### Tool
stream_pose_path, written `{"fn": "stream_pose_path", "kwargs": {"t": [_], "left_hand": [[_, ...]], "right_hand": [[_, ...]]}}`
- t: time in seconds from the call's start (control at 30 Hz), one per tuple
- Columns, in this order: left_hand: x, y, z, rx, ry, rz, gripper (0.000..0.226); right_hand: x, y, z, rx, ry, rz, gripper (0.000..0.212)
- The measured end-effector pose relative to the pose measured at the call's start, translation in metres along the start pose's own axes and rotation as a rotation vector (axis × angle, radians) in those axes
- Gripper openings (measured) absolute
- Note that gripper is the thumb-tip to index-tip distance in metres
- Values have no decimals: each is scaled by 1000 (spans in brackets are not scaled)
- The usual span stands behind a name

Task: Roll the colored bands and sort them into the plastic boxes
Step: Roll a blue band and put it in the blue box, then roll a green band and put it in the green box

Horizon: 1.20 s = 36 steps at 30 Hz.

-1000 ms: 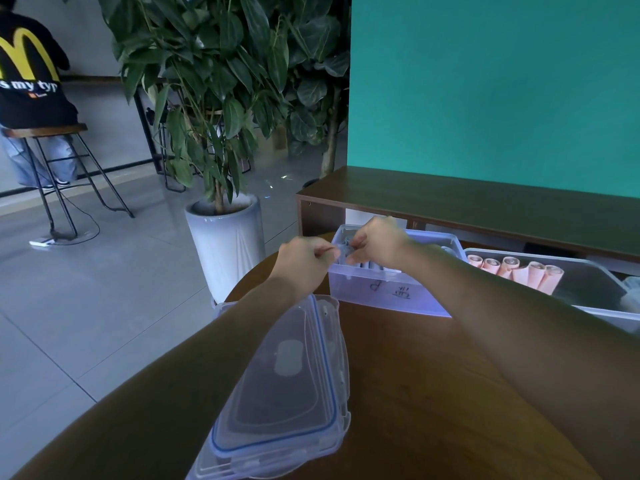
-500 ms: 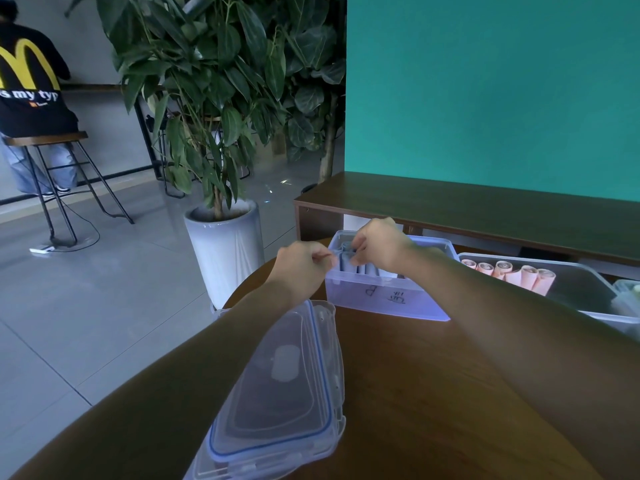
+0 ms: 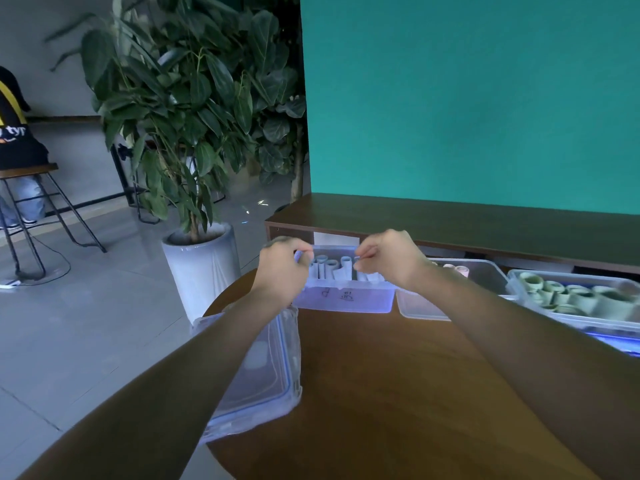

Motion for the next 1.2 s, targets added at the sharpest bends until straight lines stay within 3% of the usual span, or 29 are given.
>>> {"fn": "stream_pose_path", "kwargs": {"t": [0.2,0.37,0.63,0.93,1.07,1.2], "left_hand": [[-53,-16,69,-89,-54,6,18],[-120,-60,128,-161,-123,-123,18],[-224,-149,217,-294,-239,-360,12],[-279,-229,301,-344,-266,-573,14],[-289,-258,339,-364,-296,-631,16],[-290,-279,364,-374,-307,-652,18]], "right_hand": [[-112,58,16,68,-97,125,18],[-222,96,45,54,-229,185,5],[-369,163,99,-140,-407,289,16],[-443,242,175,-346,-571,415,13],[-454,266,222,-353,-732,448,40],[-450,272,254,-364,-774,430,46]]}}
Point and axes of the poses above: each hand's wrist, its own x-axis towards the middle knuckle, its own y-axis out of the back of the hand, z = x × y, the point moved 3 cm from there along x, towards the middle knuckle, and after that the axes turned 8 degrees about y, right-handed, at the moved point
